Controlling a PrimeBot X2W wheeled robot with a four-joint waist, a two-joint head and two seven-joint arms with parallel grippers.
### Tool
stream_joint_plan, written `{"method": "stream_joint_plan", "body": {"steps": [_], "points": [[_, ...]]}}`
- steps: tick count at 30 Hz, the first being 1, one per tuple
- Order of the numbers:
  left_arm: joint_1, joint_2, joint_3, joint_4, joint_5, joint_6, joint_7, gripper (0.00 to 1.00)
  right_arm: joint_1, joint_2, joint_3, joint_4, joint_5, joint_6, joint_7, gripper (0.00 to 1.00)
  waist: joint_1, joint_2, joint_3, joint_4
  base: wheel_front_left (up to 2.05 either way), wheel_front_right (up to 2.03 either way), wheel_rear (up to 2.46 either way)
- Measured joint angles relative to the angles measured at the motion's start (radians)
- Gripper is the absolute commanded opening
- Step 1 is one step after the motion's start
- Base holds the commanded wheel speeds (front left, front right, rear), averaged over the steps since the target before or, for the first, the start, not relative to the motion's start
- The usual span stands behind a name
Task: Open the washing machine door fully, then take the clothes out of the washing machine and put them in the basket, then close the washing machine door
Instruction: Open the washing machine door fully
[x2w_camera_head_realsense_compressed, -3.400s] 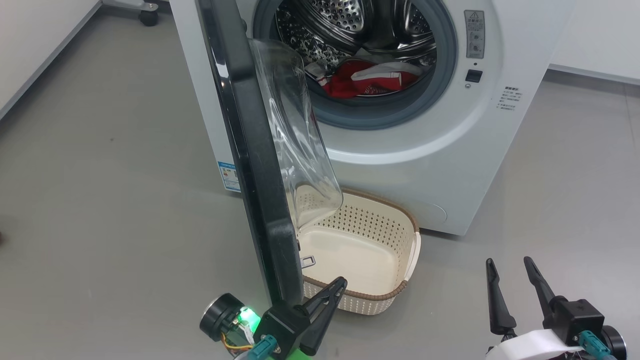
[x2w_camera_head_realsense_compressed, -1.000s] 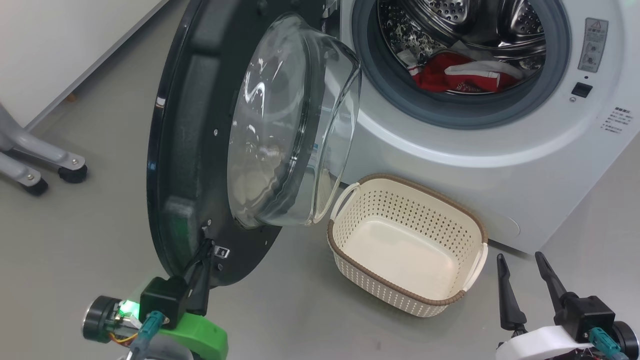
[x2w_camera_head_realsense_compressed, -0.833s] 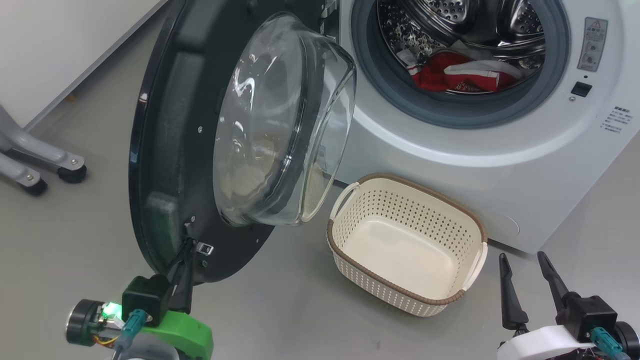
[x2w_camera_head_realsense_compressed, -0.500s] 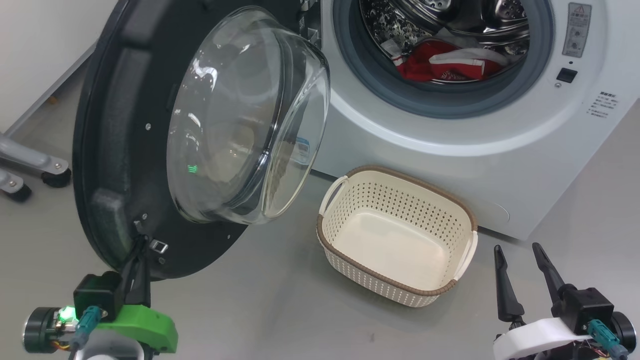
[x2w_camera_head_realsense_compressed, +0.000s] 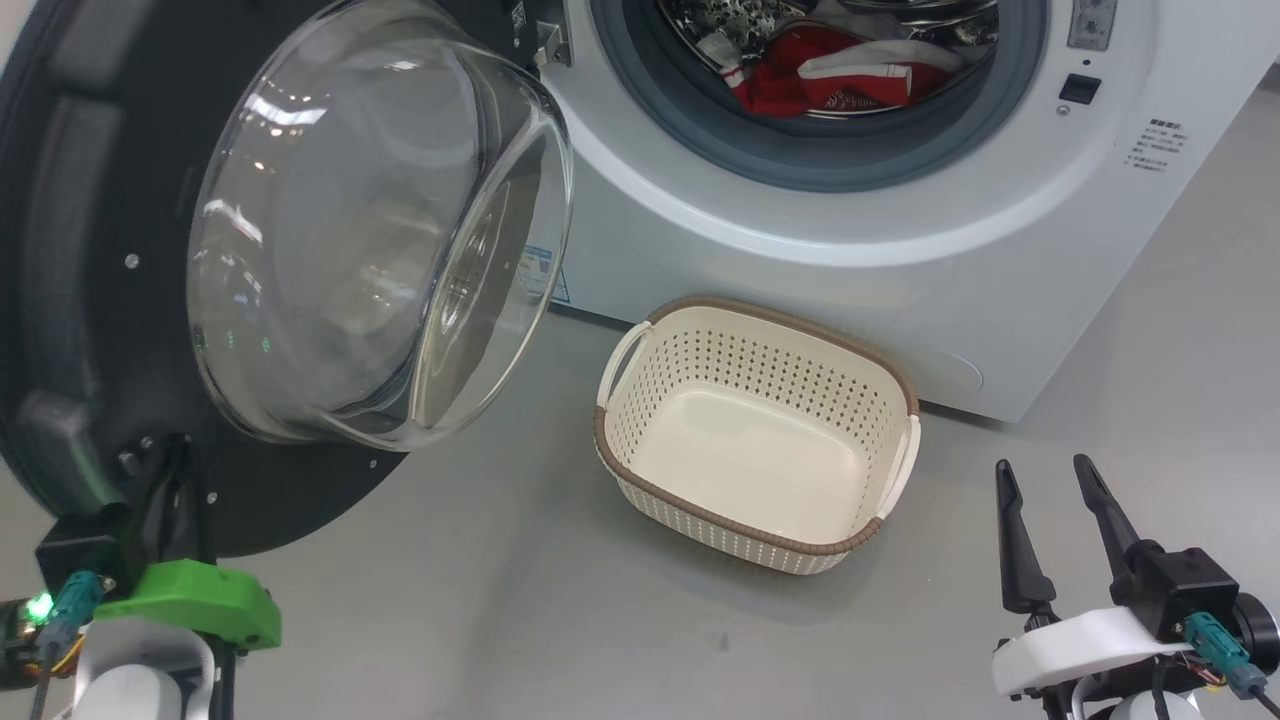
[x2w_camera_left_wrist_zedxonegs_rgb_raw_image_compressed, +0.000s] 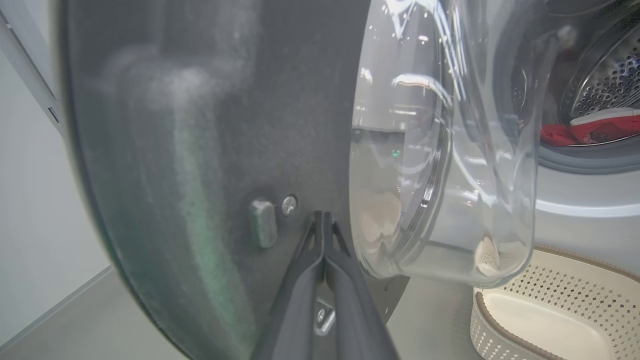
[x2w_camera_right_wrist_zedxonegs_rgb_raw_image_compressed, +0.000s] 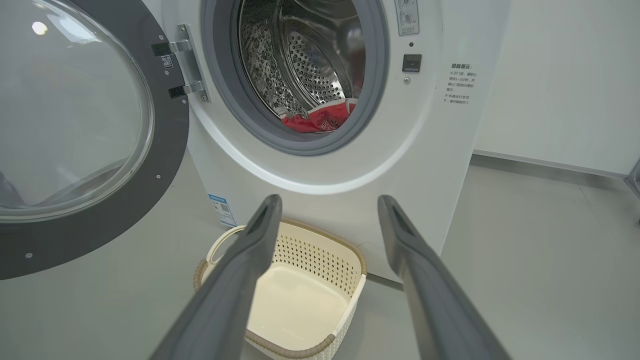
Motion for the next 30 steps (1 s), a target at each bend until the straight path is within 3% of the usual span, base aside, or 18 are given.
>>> {"method": "stream_joint_plan", "body": {"steps": [19, 30], "points": [[-0.125, 0.027, 0.151, 0.162, -0.044, 0.002, -0.06, 0.0, -0.032, -0.009, -0.025, 0.006, 0.0, 0.003, 0.0, 1.0, 0.0, 0.0, 0.03, -0.029, 0.0, 0.0, 0.0], [-0.118, 0.007, 0.146, 0.18, -0.04, 0.005, -0.079, 0.0, -0.033, -0.005, -0.035, 0.021, 0.0, 0.009, 0.0, 1.0, 0.0, 0.0, 0.007, -0.033, 0.0, 0.0, 0.0]]}}
